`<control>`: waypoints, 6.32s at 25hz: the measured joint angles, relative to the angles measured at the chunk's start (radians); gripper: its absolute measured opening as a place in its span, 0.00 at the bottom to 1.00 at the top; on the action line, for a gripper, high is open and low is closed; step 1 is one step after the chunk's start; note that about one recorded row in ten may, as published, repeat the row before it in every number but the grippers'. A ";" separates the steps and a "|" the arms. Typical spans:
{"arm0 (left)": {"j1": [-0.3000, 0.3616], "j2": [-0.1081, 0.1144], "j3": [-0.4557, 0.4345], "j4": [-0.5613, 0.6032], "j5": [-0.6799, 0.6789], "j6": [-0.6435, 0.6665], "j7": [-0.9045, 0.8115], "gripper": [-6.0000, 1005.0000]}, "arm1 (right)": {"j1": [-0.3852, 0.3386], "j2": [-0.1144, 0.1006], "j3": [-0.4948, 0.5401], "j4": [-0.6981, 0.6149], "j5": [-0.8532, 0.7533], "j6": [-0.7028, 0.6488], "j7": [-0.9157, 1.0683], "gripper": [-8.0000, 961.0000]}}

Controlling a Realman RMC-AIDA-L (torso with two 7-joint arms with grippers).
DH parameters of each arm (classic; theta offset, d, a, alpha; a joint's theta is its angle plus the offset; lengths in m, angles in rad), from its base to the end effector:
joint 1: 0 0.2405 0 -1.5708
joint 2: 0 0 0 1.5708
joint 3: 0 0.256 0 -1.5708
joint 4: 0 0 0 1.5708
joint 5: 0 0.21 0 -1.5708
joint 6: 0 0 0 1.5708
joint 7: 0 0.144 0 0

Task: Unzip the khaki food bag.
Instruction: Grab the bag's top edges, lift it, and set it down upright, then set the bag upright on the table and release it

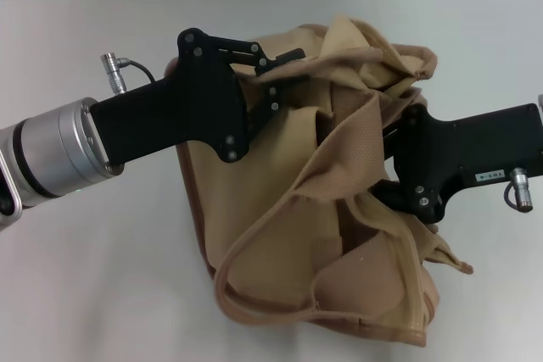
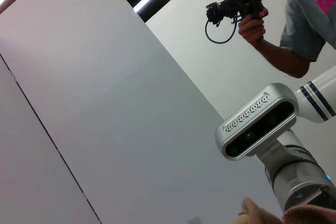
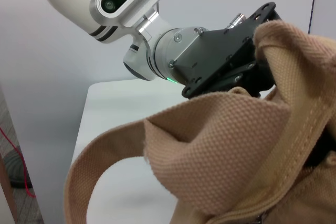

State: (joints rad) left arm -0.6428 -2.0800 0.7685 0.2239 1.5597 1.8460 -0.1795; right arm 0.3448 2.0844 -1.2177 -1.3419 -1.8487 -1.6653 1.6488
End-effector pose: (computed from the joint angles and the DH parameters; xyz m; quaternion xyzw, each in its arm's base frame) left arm -0.1924 0.3028 -0.0247 -0.8239 0.2524 -0.4442 0.2454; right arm 0.1732 0.2947 0.0163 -0.9866 0.0335 0.1547 0.0402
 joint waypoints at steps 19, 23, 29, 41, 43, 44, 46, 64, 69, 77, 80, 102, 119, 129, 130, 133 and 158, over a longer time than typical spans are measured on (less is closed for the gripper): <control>-0.002 0.000 -0.003 0.001 -0.001 -0.002 -0.002 0.06 | -0.072 -0.002 0.015 -0.064 -0.003 -0.041 0.050 0.03; -0.004 0.000 -0.004 0.001 -0.001 -0.003 -0.002 0.06 | -0.080 -0.002 0.036 -0.066 -0.004 -0.068 0.052 0.02; -0.005 0.000 -0.005 0.000 -0.001 -0.005 -0.002 0.06 | -0.095 -0.003 0.101 -0.075 -0.006 -0.118 0.059 0.02; -0.005 0.000 -0.008 0.000 -0.002 -0.007 -0.002 0.06 | -0.130 -0.001 0.141 -0.098 -0.071 -0.180 0.078 0.02; -0.005 0.000 -0.008 0.000 -0.002 -0.007 -0.002 0.06 | -0.134 -0.001 0.144 -0.100 -0.074 -0.191 0.083 0.02; -0.005 0.000 -0.008 0.000 -0.003 -0.007 -0.002 0.06 | -0.135 -0.001 0.148 -0.100 -0.080 -0.199 0.089 0.02; -0.006 0.000 -0.008 -0.001 -0.006 -0.007 -0.002 0.06 | -0.136 -0.002 0.157 -0.100 -0.100 -0.216 0.099 0.03; -0.014 0.000 -0.008 -0.001 -0.028 -0.010 -0.001 0.06 | -0.181 0.000 0.231 -0.078 -0.230 -0.335 0.103 0.07; -0.022 0.000 -0.007 -0.001 -0.029 -0.010 -0.002 0.06 | -0.176 -0.002 0.280 -0.037 -0.214 -0.339 0.097 0.08; -0.023 0.000 -0.008 -0.003 -0.030 -0.010 -0.001 0.06 | -0.095 -0.038 0.655 0.155 -0.029 -0.466 -0.008 0.10; -0.022 0.000 -0.008 -0.003 -0.030 -0.010 -0.002 0.06 | -0.099 -0.053 0.698 0.191 -0.018 -0.482 -0.079 0.22; -0.016 0.000 -0.007 -0.003 -0.053 -0.009 -0.002 0.06 | -0.146 -0.095 0.956 0.281 -0.186 -0.424 -0.335 0.89; -0.019 0.000 -0.009 -0.003 -0.065 -0.004 -0.003 0.06 | -0.138 -0.054 0.978 0.339 -0.263 -0.401 -0.513 0.85; -0.019 0.000 -0.008 -0.003 -0.066 -0.001 -0.012 0.06 | -0.057 -0.001 0.926 0.460 -0.289 -0.286 -0.636 0.84; -0.019 0.000 -0.008 -0.003 -0.066 -0.001 -0.013 0.06 | -0.049 0.000 0.909 0.472 -0.292 -0.266 -0.639 0.83; -0.014 0.000 -0.009 -0.002 -0.066 0.000 -0.014 0.06 | -0.027 -0.001 0.857 0.512 -0.288 -0.225 -0.641 0.83; 0.051 0.000 -0.009 -0.048 -0.069 0.020 0.036 0.06 | -0.011 0.000 0.854 0.504 -0.105 -0.201 -0.599 0.14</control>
State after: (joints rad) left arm -0.5916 -2.0801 0.7595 0.1758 1.4912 1.8659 -0.1430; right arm 0.3341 2.0847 -0.3641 -0.8377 -1.9539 -1.8666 1.0496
